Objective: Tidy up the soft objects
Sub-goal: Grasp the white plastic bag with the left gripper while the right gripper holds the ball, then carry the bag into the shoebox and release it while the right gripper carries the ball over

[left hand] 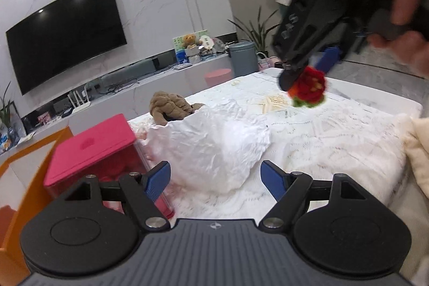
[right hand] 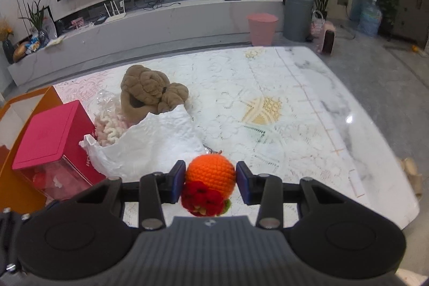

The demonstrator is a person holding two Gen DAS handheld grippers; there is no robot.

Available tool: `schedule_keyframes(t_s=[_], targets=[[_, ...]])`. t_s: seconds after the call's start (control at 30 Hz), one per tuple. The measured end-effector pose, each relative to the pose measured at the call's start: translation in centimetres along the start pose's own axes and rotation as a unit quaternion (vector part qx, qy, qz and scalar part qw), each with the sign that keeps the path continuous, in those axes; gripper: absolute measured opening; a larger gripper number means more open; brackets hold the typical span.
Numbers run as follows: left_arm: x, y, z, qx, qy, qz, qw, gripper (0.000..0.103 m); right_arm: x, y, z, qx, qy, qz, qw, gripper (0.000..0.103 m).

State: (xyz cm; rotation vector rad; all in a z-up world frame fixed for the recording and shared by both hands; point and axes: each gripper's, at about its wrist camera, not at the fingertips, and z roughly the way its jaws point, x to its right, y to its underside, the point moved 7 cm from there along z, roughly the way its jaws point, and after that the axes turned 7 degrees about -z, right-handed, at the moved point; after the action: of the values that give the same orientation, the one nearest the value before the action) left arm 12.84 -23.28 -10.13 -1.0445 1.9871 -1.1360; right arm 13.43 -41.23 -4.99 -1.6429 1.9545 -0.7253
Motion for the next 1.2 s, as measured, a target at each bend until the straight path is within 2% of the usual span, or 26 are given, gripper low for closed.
schedule_keyframes(t_s=[0.13,0.23,0.37,0.43,0.47,0.53,0.57,0.6,0.67,0.7,0.8,1.0,1.1,1.2], targets=[[0.3,-0.5,2.1,0.019,-0.042,-0.023,0.9987,0.09,1.2,0.3,0.2,0.0,0.011,0.016,1.0,0.041],[-0.1,-0.8,4.3,-0.01,-0.078,-0.048,0.9957,0.09,1.7,0.3,0.0,0.004,0.005,0.027,1.0,0.041],[-0.6,-1.0,6.7,-0.042,-0.081,-0.099,0.9909,0.089,0.9,0.2,-0.1,0.004,-0.011,0.014,1.0,0.041],[-1.2,-0.8,7.9,-0.066,-0.091,-0.121,0.9863,0.078,0.7,0.2,0.0,0.005,-0.019,0.01,1.0,0.041],[-1.5,-0.8,8.4,-0.076,-0.087,-0.135,0.9842,0.067,0.6,0.2,0.1,0.004,-0.021,0.007,1.0,0.041],[-2.0,-0.7,9.0,-0.082,-0.072,-0.168,0.9797,0.057,0.7,0.2,0.1,0.004,-0.022,0.007,1.0,0.041],[-2.4,-0.6,9.4,-0.086,-0.064,-0.187,0.9765,0.046,0.8,0.2,0.1,0.004,-0.028,0.012,1.0,0.041],[-2.7,-0.5,9.6,-0.092,-0.062,-0.198,0.9739,0.03,0.9,0.1,0.1,0.005,-0.033,0.016,0.999,0.041],[-3.5,0.0,10.0,-0.121,-0.068,-0.212,0.9673,0.01,0.8,0.0,0.0,0.008,-0.035,0.018,0.999,0.041],[-3.8,0.2,9.8,-0.128,-0.067,-0.221,0.9644,0.007,0.8,-0.1,-0.1,0.01,-0.035,0.017,0.999,0.041],[-4.4,0.3,8.3,-0.13,-0.043,-0.238,0.9615,0.005,0.6,-0.2,-0.1,0.012,-0.039,0.018,0.999,0.041],[-4.6,-1.1,5.4,-0.131,-0.021,-0.23,0.9641,0.005,0.2,-0.4,0.0,0.015,-0.04,0.015,0.999,0.041],[-4.7,-2.8,3.4,-0.103,-0.008,-0.22,0.97,0.005,-0.1,-0.5,-0.3,0.018,-0.047,0.01,0.999,0.041],[-4.7,-4.6,1.1,-0.051,0.009,-0.208,0.9768,0.005,-0.8,-0.7,-0.5,0.024,-0.065,0.006,0.998,0.041]])
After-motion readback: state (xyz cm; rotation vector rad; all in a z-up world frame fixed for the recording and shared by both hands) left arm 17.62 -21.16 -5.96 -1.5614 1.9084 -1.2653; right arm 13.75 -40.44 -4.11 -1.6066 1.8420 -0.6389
